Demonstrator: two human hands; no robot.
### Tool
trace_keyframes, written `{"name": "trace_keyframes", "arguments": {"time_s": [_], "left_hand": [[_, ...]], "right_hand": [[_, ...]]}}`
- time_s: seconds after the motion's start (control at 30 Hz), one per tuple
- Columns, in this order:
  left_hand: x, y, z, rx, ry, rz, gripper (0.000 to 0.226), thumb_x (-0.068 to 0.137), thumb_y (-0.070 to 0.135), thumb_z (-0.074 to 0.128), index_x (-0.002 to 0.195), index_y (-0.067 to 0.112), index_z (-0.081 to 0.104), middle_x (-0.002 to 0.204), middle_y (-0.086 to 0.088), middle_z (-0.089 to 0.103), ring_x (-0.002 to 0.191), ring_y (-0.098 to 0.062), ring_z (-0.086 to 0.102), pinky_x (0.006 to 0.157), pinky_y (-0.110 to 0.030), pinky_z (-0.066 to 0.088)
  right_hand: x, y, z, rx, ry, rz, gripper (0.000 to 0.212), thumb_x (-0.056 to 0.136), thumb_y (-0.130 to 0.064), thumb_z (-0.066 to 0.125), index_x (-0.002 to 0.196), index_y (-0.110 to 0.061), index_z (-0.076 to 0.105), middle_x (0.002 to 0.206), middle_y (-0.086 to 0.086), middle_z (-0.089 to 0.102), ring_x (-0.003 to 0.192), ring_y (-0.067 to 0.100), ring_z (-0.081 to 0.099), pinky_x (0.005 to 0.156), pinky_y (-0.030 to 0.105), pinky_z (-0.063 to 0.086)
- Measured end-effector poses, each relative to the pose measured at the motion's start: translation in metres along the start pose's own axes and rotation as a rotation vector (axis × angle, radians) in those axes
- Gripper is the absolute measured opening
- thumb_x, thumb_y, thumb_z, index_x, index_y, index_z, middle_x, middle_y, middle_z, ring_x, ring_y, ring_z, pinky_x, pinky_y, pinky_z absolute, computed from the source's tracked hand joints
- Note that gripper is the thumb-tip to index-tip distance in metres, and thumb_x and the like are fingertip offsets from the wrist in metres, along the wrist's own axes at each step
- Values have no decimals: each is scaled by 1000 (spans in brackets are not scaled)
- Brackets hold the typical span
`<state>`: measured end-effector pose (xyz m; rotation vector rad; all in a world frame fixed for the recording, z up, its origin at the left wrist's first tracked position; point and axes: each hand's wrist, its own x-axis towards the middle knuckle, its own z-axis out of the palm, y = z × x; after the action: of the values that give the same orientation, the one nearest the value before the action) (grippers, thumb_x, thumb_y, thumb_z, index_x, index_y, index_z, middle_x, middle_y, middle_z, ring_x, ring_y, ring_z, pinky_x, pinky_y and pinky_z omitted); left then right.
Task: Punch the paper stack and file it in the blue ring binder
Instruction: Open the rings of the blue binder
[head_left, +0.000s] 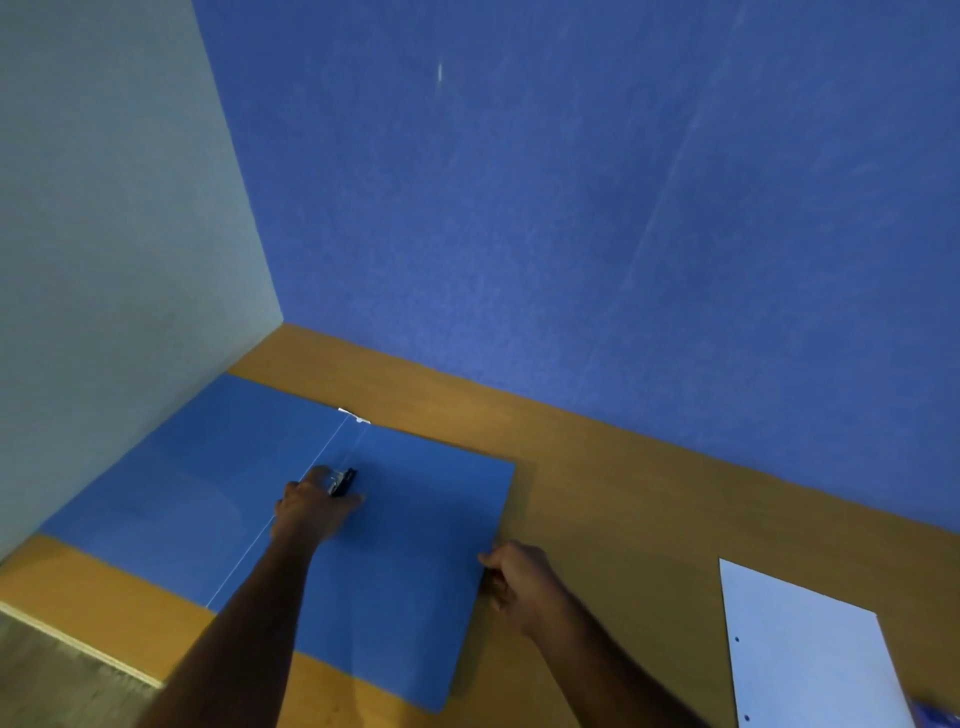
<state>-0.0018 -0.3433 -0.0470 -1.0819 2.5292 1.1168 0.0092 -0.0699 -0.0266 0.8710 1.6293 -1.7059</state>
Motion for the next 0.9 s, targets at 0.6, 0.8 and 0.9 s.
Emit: {"name": "trace_keyframes", "arguments": {"time_s": [0.6,0.8,0.9], "left_hand": [[-54,34,68,-204,-96,121,88,56,97,48,118,35,61,118,-6,64,107,-31,62,89,-49,57],[-122,80,108,-210,-160,211,27,87,62,58,94,36,61,113,-5,66,111,-30,59,93,-39,51],[-146,92,130,-253,-206,233,24,86,58,62,94,36,65,104,-4,68,93,-21,64,69,-28,54]], "right_hand": [[-12,0,-91,-115,226,-372,14,80,4,54,82,2,68,66,14,58,61,21,47,54,33,30],[-25,3,-162,-170,346,-391,15,76,3,50,79,6,64,66,22,54,61,21,41,54,32,27],[-35,6,-196,-221,428,-379,17,78,2,52,71,-8,64,61,13,52,53,20,40,49,25,25]]}}
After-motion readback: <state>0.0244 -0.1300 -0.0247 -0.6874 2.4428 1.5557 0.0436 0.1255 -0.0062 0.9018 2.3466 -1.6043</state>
